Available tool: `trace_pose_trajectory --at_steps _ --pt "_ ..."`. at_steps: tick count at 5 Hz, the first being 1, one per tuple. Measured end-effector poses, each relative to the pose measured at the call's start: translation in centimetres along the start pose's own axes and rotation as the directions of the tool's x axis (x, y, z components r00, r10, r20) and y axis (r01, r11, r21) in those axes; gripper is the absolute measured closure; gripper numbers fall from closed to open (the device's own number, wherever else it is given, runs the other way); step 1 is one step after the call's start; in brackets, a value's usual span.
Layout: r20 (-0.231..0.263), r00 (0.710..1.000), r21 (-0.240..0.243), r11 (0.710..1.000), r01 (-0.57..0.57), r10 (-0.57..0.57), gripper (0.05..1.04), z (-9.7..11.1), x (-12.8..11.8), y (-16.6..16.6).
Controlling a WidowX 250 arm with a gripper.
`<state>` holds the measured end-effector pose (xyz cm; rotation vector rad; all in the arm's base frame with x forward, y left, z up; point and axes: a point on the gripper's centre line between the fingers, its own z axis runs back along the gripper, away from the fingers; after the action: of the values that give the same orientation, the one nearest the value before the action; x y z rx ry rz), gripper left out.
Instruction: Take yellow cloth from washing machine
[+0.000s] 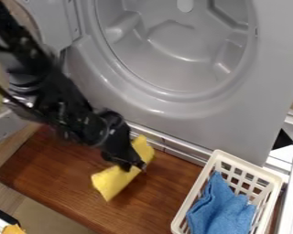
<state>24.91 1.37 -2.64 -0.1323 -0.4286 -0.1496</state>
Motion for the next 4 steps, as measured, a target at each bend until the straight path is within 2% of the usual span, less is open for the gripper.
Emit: trace_pose_trajectory --at_steps 1,2,3,4 --pt "0.0 1.0 -0.022 1.0 0.019 -0.019 0.815 -0.5 0.4 -0.8" --pt "-0.044 0.998 -0.076 0.996 0.036 -0.039 0.537 -1.6 0.4 -1.8" --pt "-0.048 0.998 -0.085 0.995 0.046 -0.05 0.234 -1.7 0.7 -2.1" --pt "-0.046 0.997 -0.097 0.993 0.061 -0.066 0.075 -1.7 1.2 -2.4"
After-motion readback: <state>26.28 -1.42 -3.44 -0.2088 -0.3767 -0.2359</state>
